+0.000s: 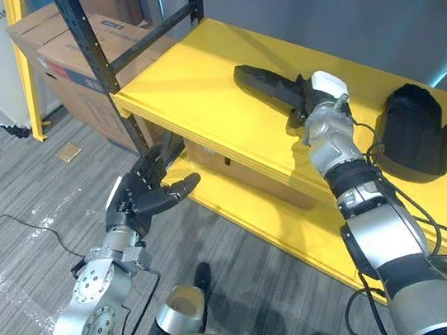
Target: Walk over and take three plastic housings, then place them on the shelf
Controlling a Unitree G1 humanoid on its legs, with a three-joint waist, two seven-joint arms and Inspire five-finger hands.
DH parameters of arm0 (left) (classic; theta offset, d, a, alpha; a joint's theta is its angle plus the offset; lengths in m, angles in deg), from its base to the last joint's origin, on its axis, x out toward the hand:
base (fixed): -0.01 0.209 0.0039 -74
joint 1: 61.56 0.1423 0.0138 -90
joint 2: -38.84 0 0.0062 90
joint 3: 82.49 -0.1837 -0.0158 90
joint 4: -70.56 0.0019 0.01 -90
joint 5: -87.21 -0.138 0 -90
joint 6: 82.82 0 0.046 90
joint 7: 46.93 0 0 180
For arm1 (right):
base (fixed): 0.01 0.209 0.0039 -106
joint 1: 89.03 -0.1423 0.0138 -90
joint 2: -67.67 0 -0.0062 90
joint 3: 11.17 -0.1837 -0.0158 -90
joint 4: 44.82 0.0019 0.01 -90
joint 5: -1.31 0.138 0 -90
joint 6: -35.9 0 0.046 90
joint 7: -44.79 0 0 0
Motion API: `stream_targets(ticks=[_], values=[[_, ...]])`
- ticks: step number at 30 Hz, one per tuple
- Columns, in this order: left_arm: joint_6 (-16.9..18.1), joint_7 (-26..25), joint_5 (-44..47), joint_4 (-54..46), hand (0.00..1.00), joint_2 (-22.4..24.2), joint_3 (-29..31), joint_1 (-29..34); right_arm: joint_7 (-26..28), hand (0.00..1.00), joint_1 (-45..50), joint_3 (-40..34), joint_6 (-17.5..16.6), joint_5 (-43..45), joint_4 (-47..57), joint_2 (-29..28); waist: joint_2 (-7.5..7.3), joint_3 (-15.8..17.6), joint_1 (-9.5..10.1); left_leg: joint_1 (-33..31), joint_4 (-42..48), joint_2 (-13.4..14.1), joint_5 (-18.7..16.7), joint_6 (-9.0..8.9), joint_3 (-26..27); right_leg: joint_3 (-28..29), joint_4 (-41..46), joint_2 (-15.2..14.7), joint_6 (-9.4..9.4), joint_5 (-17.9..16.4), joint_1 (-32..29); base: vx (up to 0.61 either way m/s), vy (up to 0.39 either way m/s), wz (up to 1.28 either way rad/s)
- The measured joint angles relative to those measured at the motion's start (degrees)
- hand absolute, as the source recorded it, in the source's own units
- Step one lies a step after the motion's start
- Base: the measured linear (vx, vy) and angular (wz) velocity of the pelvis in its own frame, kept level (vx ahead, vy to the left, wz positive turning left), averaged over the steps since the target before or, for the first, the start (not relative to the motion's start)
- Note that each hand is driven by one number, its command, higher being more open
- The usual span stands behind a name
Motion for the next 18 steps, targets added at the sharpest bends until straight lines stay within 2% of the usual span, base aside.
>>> stream_targets(ticks=[4,10,11,18], values=[[0.0,-0.09,0.01,1.17,1.0,0.0,-0.43,-0.26,2.82,0.0,-1.96,-0.24,4.54,-1.98,-1.37,0.23,-0.01,0.0,-0.13,-0.28,-0.03,-0.05,0.05,0.08,0.08,0.07,0.51,-0.39,0.03,-0.13,-0.55,0.0,0.0,0.0],[0.0,-0.32,0.01,2.02,1.0,0.02,-0.79,-0.6,4.03,0.0,-3.03,-0.23,3.67,-1.49,-2.51,0.64,-0.03,-0.01,-0.22,-0.38,-0.04,-0.06,0.06,0.1,0.13,0.1,0.57,-0.41,0.03,-0.14,-0.69,0.0,0.0,0.0],[0.0,-0.47,0.01,2.02,1.0,0.05,-0.85,-0.64,4.16,1.0,-3.03,-0.08,3.06,-1.24,-2.49,0.67,-0.04,-0.01,-0.29,-0.38,-0.04,-0.06,0.07,0.11,0.21,0.17,0.57,-0.4,0.03,-0.14,-0.75,0.0,-0.001,-0.04],[-0.01,-1.34,0.01,2.02,1.0,0.06,-0.87,-1.1,4.97,1.0,-1.52,1.21,-0.37,3.34,-1.65,-0.18,-0.24,-0.11,-0.57,-0.32,-0.04,-0.05,0.35,0.5,0.69,0.64,0.67,-0.34,0.02,-0.13,-1.03,0.0,-0.001,-0.03]])
